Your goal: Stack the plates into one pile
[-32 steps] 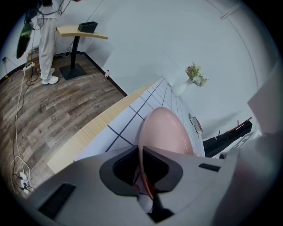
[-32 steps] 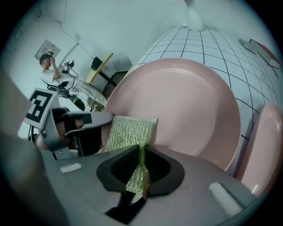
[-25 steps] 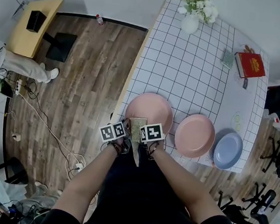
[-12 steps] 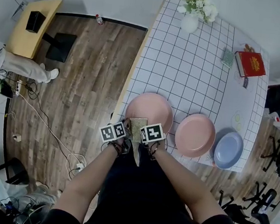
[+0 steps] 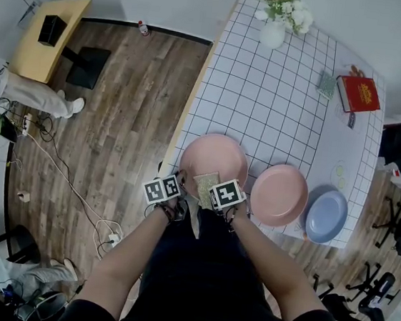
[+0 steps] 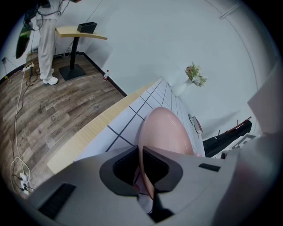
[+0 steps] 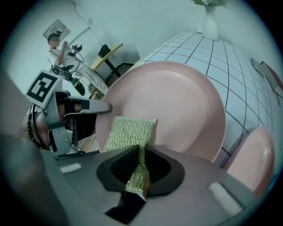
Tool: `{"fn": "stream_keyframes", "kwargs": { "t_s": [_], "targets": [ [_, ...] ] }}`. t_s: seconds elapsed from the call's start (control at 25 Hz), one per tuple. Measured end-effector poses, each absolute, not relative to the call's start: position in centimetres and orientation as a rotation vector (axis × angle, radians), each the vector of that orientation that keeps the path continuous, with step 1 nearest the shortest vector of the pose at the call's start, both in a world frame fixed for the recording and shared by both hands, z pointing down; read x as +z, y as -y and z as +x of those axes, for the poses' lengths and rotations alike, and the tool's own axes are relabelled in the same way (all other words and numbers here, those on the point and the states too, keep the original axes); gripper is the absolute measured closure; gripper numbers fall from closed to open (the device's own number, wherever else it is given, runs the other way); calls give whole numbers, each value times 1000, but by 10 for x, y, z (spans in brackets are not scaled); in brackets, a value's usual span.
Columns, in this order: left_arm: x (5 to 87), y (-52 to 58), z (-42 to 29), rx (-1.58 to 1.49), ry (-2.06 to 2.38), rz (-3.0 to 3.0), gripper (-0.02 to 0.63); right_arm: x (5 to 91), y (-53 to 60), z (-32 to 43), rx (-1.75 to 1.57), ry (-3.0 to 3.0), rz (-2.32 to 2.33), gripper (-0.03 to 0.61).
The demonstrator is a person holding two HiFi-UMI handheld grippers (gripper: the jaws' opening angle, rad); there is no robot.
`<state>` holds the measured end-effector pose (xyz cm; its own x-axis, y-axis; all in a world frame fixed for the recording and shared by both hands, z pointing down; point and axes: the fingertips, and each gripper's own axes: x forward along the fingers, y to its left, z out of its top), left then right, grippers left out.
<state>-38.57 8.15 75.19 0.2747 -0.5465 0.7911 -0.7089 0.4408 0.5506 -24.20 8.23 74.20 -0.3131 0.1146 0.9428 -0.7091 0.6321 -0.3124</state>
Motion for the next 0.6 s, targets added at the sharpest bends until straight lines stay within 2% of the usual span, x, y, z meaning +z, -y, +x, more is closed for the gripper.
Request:
{"fn": "stream_keyframes", "kwargs": {
  "t_s": [0.6],
  "targets": [
    [751, -81, -386, 154, 1388, 1212, 603, 737, -46, -202, 804, 1683, 546, 522]
  ]
}}
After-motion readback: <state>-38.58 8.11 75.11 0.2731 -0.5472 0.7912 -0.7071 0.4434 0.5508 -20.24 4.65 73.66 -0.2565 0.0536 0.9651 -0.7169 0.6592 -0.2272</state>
